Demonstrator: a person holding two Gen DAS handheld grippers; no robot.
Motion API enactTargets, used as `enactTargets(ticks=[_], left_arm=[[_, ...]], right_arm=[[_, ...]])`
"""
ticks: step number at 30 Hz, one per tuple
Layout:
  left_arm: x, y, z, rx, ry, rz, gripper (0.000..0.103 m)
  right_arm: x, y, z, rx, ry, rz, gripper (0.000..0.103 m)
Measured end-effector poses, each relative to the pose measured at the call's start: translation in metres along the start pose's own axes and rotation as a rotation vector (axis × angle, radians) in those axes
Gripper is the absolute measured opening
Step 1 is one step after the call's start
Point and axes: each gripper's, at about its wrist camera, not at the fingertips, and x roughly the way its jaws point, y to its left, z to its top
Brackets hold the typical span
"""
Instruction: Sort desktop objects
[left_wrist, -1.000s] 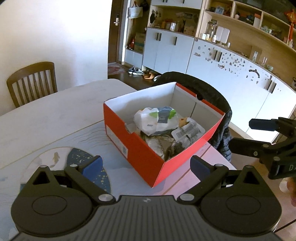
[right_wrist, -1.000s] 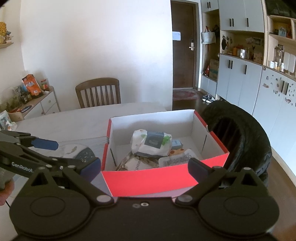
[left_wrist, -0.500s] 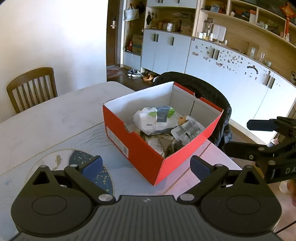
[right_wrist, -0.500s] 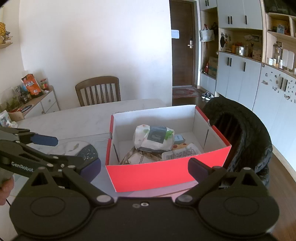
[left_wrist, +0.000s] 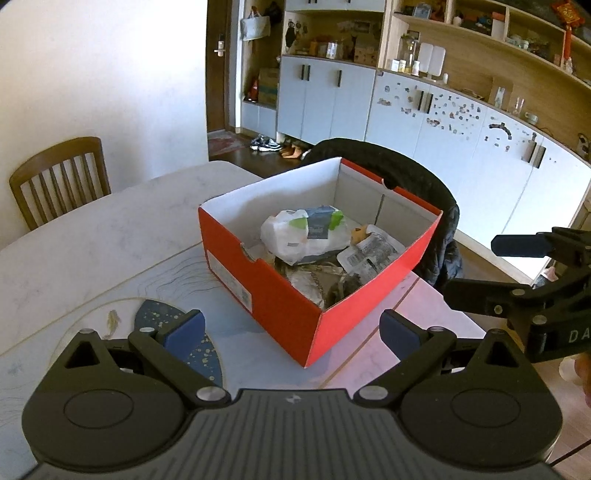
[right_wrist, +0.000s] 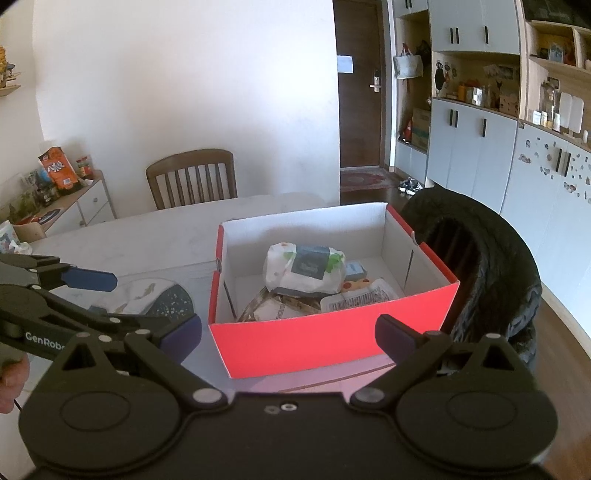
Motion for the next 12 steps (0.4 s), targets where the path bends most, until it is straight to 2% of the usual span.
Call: enactTargets(ticks=[12], left_arm=[[0.0017, 0.0011, -0.0007, 0.010, 0.006, -0.008, 0.101]], right_arm=[[0.0022, 0.0005, 0.0001, 0.006, 0.008, -0.006, 0.101]])
